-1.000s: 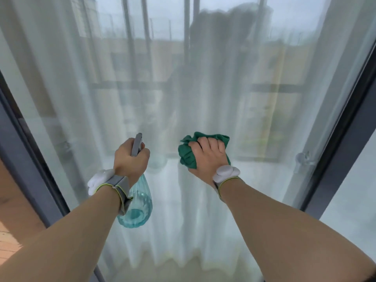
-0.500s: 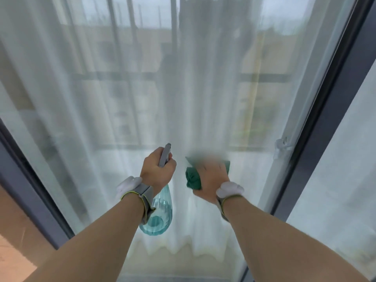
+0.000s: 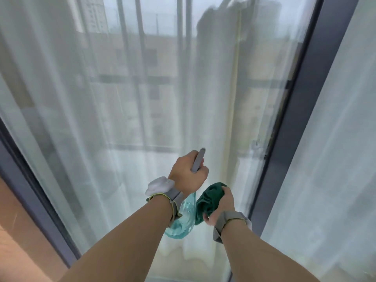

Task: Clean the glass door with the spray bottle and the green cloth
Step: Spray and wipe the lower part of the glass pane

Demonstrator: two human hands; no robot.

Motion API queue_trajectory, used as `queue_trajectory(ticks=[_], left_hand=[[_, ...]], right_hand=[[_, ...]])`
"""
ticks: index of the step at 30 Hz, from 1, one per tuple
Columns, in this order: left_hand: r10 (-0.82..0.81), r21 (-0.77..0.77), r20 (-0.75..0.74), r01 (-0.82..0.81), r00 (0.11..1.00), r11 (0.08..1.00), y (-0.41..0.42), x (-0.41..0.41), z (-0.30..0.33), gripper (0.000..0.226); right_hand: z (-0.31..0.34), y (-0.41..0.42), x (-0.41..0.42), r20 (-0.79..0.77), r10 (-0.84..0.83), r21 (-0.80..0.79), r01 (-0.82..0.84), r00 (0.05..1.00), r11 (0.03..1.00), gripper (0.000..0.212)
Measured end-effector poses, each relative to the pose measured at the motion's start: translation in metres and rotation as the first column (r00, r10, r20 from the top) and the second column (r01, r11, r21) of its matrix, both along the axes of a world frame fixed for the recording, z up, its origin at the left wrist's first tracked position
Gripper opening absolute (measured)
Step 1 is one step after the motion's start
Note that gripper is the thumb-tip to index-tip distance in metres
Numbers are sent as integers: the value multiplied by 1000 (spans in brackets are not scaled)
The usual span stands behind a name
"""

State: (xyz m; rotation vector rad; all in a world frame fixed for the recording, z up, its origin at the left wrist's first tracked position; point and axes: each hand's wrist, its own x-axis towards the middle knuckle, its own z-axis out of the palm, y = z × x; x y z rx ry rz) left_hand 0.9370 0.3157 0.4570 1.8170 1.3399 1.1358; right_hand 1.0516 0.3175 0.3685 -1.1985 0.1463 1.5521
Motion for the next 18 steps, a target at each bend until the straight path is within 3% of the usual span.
queue_trajectory(ticks=[4,8,13,15,16,17,18], left_hand=[[98,-25,-81,-100,992,995,6,16,3,23],[136,-17,-158,-141,978,990,6,15,1,21],[186,10,-13,-185,983,983,7,-15,-4,9],[230,27,52,-232,972,972,8,-27,-7,10],[249,29,60,-251,967,967,9,-33,-9,11],[261,31,62,-264,963,964,10,-39,-10,11],[263,30,63,-265,963,964,11,-44,-11,9]], right_hand=[[0,7,5,-93,-65,38,68,994,997,65],[14,12,-2,-147,-59,81,72,987,994,64],[35,23,-19,-117,-103,77,113,988,991,57],[40,25,-27,-120,-206,198,227,971,954,35],[49,26,-31,-163,-220,238,255,962,937,42],[56,26,-29,-267,-317,213,377,910,902,45],[59,26,-29,-579,-438,95,590,688,802,33]])
